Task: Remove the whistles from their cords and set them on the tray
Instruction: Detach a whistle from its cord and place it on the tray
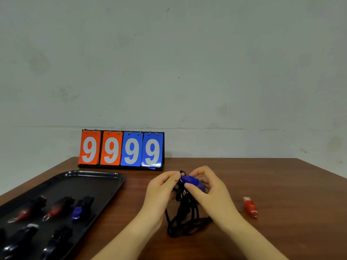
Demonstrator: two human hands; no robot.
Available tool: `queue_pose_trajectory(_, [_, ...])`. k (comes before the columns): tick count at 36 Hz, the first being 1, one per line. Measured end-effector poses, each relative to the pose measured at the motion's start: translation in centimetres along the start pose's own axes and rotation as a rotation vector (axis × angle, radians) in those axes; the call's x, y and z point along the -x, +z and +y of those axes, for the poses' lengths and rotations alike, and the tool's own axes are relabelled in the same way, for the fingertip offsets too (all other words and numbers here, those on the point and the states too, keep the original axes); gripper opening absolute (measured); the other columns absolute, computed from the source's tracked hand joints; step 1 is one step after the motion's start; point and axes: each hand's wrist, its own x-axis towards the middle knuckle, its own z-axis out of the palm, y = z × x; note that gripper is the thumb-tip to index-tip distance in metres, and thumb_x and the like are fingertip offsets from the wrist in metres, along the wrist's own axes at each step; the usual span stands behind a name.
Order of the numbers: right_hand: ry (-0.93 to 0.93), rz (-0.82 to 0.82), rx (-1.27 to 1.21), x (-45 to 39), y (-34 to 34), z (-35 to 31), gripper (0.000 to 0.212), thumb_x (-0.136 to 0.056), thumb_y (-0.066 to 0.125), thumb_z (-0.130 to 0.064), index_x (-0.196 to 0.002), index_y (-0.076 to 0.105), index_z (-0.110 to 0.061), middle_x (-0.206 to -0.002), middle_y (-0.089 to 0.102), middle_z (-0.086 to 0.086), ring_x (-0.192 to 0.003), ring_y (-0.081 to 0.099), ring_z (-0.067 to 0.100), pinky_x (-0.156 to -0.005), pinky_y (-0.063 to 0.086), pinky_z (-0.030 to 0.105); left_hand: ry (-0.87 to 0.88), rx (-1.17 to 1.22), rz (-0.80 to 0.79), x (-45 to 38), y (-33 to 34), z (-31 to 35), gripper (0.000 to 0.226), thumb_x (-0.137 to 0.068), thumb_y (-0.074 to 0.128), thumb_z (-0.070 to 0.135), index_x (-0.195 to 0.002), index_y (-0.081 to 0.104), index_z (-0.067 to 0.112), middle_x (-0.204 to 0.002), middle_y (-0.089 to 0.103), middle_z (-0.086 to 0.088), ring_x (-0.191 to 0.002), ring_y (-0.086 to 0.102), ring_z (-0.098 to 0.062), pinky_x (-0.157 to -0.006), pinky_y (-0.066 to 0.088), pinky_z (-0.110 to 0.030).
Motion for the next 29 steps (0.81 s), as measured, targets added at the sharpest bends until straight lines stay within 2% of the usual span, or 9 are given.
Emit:
queue_pose_trajectory(2, [-0.014,0.017,0.013,-0.03,0.01,0.18,0.02,-0.085,0.07,-0.022,-0.095,0.06,-0.035,-0.095,0.066,-0.018,-0.091,0.061,-0.004,-0.076,0.054,0.017,-0.005,0.009,-0.031,0.08,0.01,-0.02,0.017,-0.094,0.057,0.021,-0.097,0.073,0.023,-0.096,0.074,0.003,-0.096,0.068,-0.014,-0.076,0.055,-0.027])
queue_pose_trajectory(6, [-0.033,0.072,-0.001,-0.11,-0.03,0.43,0.021,-0.085,0.07,-0.02,-0.097,0.064,-0.037,-0.096,0.067,-0.021,-0.095,0.06,-0.004,-0.079,0.053,0.016,0.009,0.094,-0.047,0.28,0.17,0.2,0.018,-0.093,0.057,0.015,-0.1,0.074,0.016,-0.098,0.074,-0.006,-0.095,0.068,-0.021,-0.082,0.054,-0.036])
queue_pose_trajectory(8, [-0.033,0.099,-0.005,-0.15,-0.05,0.51,0.022,-0.085,0.07,-0.018,-0.097,0.065,-0.037,-0.096,0.066,-0.02,-0.095,0.059,-0.005,-0.079,0.052,0.015,0.039,0.079,-0.066,0.35,0.31,0.12,0.018,-0.093,0.058,0.014,-0.101,0.073,0.016,-0.099,0.074,-0.005,-0.094,0.069,-0.02,-0.081,0.055,-0.036])
queue_pose_trajectory(10, [-0.032,0.122,0.014,-0.17,-0.06,0.6,0.025,-0.086,0.069,-0.016,-0.099,0.065,-0.036,-0.098,0.065,-0.019,-0.095,0.057,-0.008,-0.079,0.051,0.013,0.069,0.058,-0.092,0.52,0.46,-0.09,0.019,-0.093,0.057,0.011,-0.098,0.075,0.015,-0.097,0.074,-0.004,-0.092,0.07,-0.018,-0.074,0.058,-0.031])
queue_pose_trajectory(14, [-0.069,0.143,0.03,-0.17,-0.15,0.54,0.029,-0.085,0.069,-0.013,-0.1,0.065,-0.039,-0.102,0.064,-0.017,-0.097,0.055,-0.01,-0.081,0.048,0.01,0.069,0.081,-0.057,0.67,0.79,-0.17,0.023,-0.096,0.05,0.007,-0.093,0.073,0.007,-0.097,0.072,-0.014,-0.083,0.07,-0.019,-0.064,0.055,-0.023])
queue_pose_trajectory(16, [-0.107,0.125,0.04,-0.11,-0.08,0.47,0.032,-0.087,0.068,-0.013,-0.103,0.064,-0.04,-0.102,0.063,-0.016,-0.099,0.055,-0.009,-0.079,0.045,0.006,0.063,0.092,-0.044,0.6,0.85,-0.1,0.02,-0.097,0.049,0.007,-0.099,0.069,0.008,-0.093,0.073,-0.01,-0.082,0.07,-0.017,-0.064,0.055,-0.022])
queue_pose_trajectory(19, [-0.121,0.053,0.056,0.01,0.17,0.33,0.032,-0.093,0.06,-0.017,-0.12,0.061,-0.035,-0.105,0.058,-0.014,-0.099,0.053,-0.009,-0.078,0.045,0.007,0.044,0.136,-0.038,0.58,0.77,0.05,0.016,-0.096,0.051,0.006,-0.105,0.063,0.011,-0.082,0.075,0.001,-0.075,0.072,-0.011,-0.063,0.055,-0.02])
queue_pose_trajectory(23, [-0.121,0.022,0.092,-0.09,0.27,0.33,0.035,-0.098,0.05,-0.019,-0.131,0.055,-0.029,-0.106,0.055,-0.012,-0.097,0.052,-0.009,-0.079,0.044,0.007,0.03,0.132,-0.034,0.46,0.52,0.1,0.015,-0.093,0.056,0.008,-0.103,0.067,0.008,-0.088,0.075,-0.005,-0.083,0.072,-0.016,-0.072,0.057,-0.025])
queue_pose_trajectory(29, [-0.092,0.047,0.081,-0.16,0.17,0.43,0.034,-0.097,0.052,-0.019,-0.129,0.059,-0.028,-0.103,0.059,-0.012,-0.095,0.056,-0.006,-0.082,0.048,0.012,0.032,0.092,0.006,0.16,0.44,-0.1,0.013,-0.088,0.065,0.012,-0.096,0.073,0.018,-0.092,0.075,0.0,-0.095,0.07,-0.018,-0.088,0.054,-0.036])
